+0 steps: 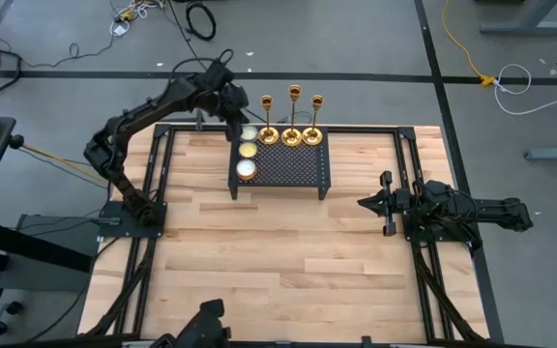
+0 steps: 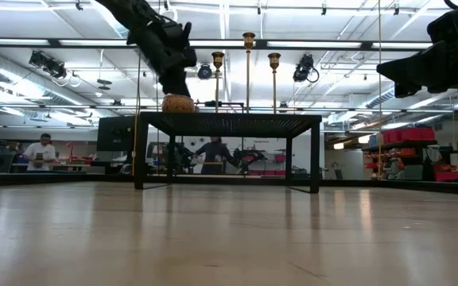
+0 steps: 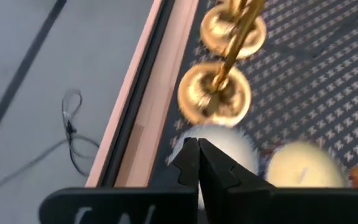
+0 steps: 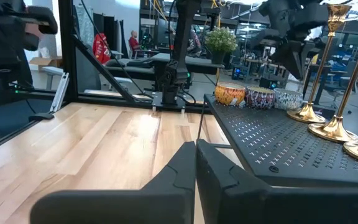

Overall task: Pick & Place candle stick holders
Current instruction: Adjust the scented candles on the shelf, then adjust the candle holders on the shelf

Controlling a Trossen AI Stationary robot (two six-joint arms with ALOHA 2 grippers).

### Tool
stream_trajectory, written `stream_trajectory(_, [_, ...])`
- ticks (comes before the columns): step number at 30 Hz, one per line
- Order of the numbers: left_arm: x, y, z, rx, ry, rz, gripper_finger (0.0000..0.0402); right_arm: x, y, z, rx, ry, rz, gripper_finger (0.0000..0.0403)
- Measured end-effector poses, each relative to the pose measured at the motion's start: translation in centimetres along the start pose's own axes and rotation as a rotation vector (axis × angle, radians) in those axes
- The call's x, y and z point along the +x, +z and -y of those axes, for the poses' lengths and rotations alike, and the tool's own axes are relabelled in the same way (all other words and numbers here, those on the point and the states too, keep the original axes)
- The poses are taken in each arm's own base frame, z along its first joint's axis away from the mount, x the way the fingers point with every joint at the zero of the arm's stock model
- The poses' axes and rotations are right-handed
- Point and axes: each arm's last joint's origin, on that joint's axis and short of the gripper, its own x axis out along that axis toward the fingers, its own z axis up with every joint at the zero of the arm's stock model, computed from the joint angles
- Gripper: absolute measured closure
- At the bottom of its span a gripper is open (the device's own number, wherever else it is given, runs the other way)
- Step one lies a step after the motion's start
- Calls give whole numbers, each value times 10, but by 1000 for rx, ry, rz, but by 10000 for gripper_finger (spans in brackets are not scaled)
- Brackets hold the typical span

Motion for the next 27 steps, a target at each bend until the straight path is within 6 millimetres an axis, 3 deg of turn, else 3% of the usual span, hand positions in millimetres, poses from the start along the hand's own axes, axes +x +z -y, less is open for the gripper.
stream_trajectory(8, [2,19,5,79,45,141,396,0,0,0,0,0,0,389])
stream_trajectory(14, [2,21,5,89,30,163,381,0,0,0,0,0,0,389])
stream_trajectory(27, [2,24,7,61,1,197,198,0,0,0,0,0,0,389])
